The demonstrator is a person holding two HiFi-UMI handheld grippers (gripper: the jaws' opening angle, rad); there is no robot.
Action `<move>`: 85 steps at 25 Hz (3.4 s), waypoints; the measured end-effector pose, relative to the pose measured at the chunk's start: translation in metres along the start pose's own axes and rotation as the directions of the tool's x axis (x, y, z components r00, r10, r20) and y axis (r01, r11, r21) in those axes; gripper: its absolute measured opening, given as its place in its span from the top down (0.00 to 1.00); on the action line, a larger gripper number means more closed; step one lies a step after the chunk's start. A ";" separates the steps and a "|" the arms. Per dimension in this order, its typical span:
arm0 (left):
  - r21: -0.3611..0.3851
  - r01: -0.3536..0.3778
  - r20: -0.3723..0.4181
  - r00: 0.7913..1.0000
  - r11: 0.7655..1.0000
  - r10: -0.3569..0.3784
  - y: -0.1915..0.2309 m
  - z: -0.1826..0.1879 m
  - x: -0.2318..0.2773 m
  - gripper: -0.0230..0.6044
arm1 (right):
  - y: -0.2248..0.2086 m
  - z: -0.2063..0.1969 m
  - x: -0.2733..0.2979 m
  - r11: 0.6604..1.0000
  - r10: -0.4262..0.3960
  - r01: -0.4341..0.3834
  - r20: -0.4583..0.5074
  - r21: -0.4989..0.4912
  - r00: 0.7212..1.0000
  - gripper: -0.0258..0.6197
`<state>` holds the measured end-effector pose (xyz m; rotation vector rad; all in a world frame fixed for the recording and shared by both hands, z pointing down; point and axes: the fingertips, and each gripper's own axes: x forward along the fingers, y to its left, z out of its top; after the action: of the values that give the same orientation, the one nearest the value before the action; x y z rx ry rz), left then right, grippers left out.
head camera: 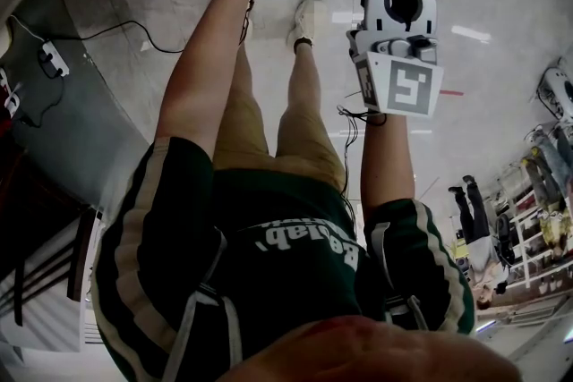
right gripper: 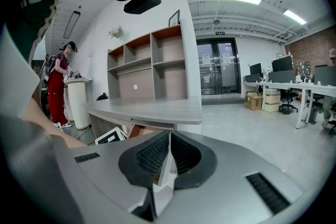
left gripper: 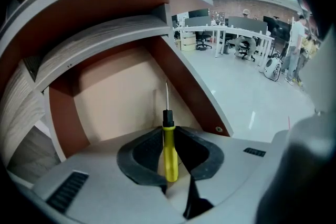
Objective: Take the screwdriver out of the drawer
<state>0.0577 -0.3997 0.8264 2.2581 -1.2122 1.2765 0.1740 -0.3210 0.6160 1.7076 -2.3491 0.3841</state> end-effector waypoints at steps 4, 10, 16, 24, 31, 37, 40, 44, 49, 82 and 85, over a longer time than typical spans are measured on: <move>-0.001 0.024 0.032 0.999 1.000 -0.024 -0.003 0.008 -0.008 0.83 | 0.002 0.004 -0.001 1.000 0.000 0.000 -0.001 -0.004 1.000 0.90; 0.008 0.042 0.085 0.996 0.999 -0.042 -0.006 0.025 -0.020 0.83 | 0.002 0.008 0.000 1.000 0.000 0.000 0.002 -0.008 1.000 0.90; 0.008 0.045 0.138 0.989 0.999 -0.045 -0.004 0.034 -0.051 0.83 | 0.013 0.019 -0.005 1.000 0.012 -0.012 0.010 -0.026 1.000 0.90; -0.033 0.030 0.224 0.974 0.999 -0.022 0.006 0.051 -0.120 0.83 | 0.040 0.053 -0.029 0.999 0.023 -0.021 0.034 -0.046 0.999 0.90; -0.057 0.019 0.274 0.962 0.998 -0.002 0.013 0.083 -0.173 0.83 | 0.046 0.094 -0.047 0.999 0.030 -0.027 0.054 -0.044 0.998 0.90; -0.100 0.004 0.321 0.947 0.995 0.028 0.022 0.103 -0.229 0.83 | 0.056 0.133 -0.064 0.997 0.046 -0.041 0.080 -0.065 0.996 0.90; -0.123 -0.003 0.359 0.932 0.992 0.048 0.027 0.118 -0.266 0.83 | 0.061 0.155 -0.078 0.996 0.053 -0.045 0.096 -0.080 0.994 0.90; -0.146 -0.022 0.397 0.915 0.989 0.079 0.036 0.138 -0.318 0.83 | 0.065 0.186 -0.096 0.995 0.055 -0.045 0.112 -0.090 0.992 0.90; -0.165 -0.016 0.436 0.896 0.986 0.087 0.049 0.164 -0.386 0.83 | 0.080 0.236 -0.116 0.993 0.054 -0.041 0.119 -0.110 0.991 0.90; -0.303 -0.161 0.703 0.628 0.939 0.335 0.113 0.225 -0.671 0.83 | 0.149 0.414 -0.189 0.952 0.235 -0.162 0.284 -0.260 0.929 0.90; -0.286 -0.157 0.709 0.629 0.945 0.319 0.135 0.217 -0.675 0.83 | 0.164 0.421 -0.182 0.958 0.210 -0.135 0.297 -0.255 0.931 0.90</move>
<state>-0.0976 -0.2505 0.1378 2.5989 -1.8571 0.1698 0.0657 -0.2487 0.1469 1.5551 -2.6579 -0.1545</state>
